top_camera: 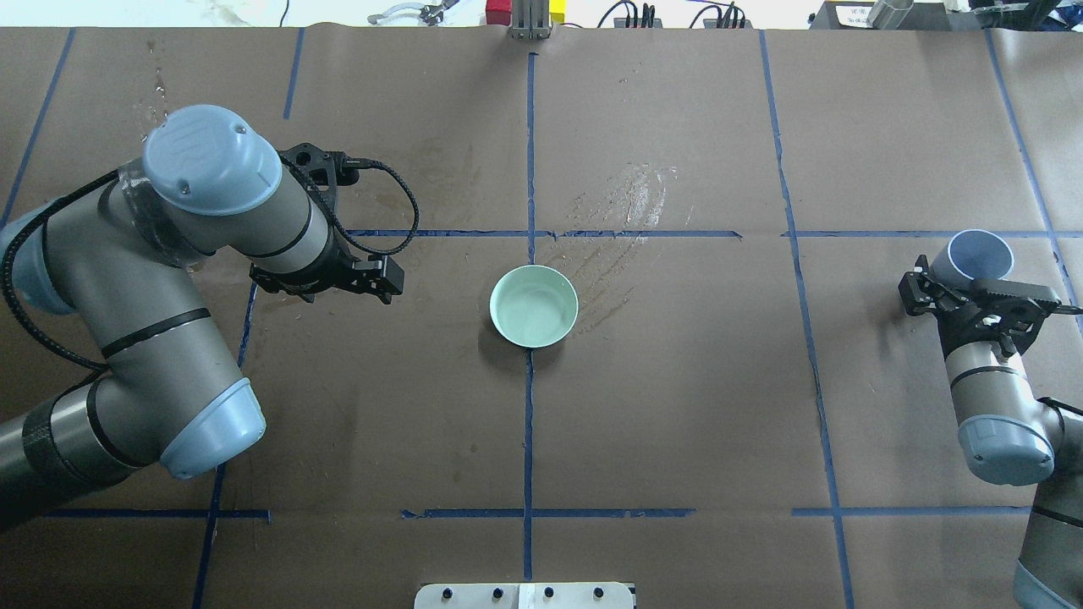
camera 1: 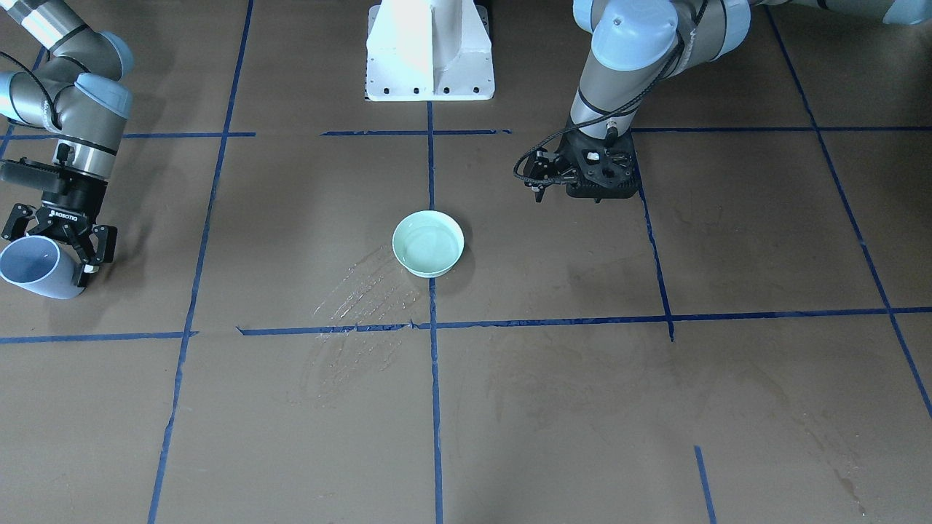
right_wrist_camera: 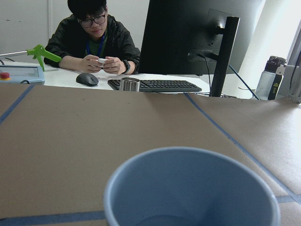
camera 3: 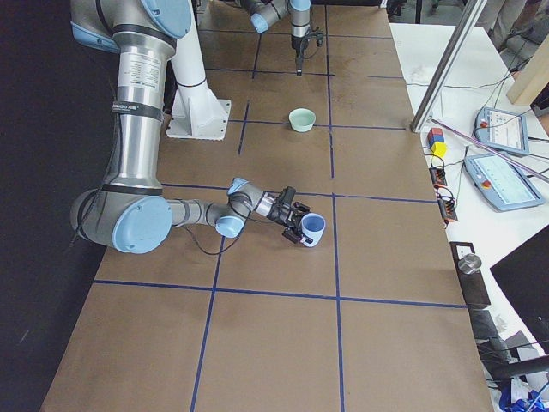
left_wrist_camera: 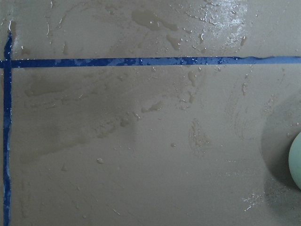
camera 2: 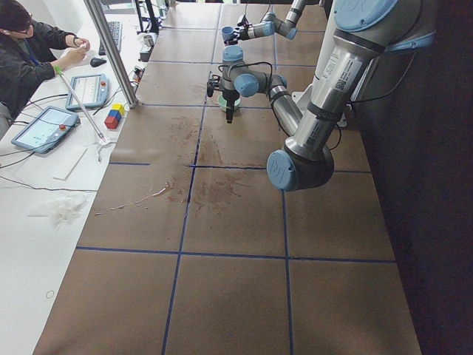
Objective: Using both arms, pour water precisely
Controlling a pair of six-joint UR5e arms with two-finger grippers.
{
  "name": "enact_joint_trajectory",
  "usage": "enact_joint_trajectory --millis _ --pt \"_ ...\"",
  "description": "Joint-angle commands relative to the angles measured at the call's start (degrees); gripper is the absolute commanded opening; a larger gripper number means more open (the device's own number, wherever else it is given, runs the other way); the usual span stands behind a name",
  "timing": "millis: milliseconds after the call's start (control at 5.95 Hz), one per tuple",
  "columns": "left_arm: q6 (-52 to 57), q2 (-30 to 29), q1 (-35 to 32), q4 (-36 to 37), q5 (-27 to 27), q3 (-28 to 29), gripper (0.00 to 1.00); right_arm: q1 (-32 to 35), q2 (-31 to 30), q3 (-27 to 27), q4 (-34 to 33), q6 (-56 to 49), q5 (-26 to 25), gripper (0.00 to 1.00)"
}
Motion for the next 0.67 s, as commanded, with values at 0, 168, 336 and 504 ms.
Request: enact_joint_trajectory --millis 0,168,336,504 --pt "0.0 0.0 0.01 0.0 0.0 0.0 1.0 0.66 0.67 -0.9 0.09 0.0 -0.03 0.99" --pt "0.17 0.0 0.01 -0.09 0.0 0.09 1.0 0.75 0.67 -0.91 0.17 0.17 -0.29 0.71" --pt "0.17 0.0 0.01 0.0 0.0 0.0 1.0 0.92 0.76 -0.73 0.26 0.17 -0.29 0.32" --pt "0.0 0.0 0.01 0.0 0.0 0.0 1.0 1.18 0.67 -0.12 0.35 0.17 -0.29 0.13"
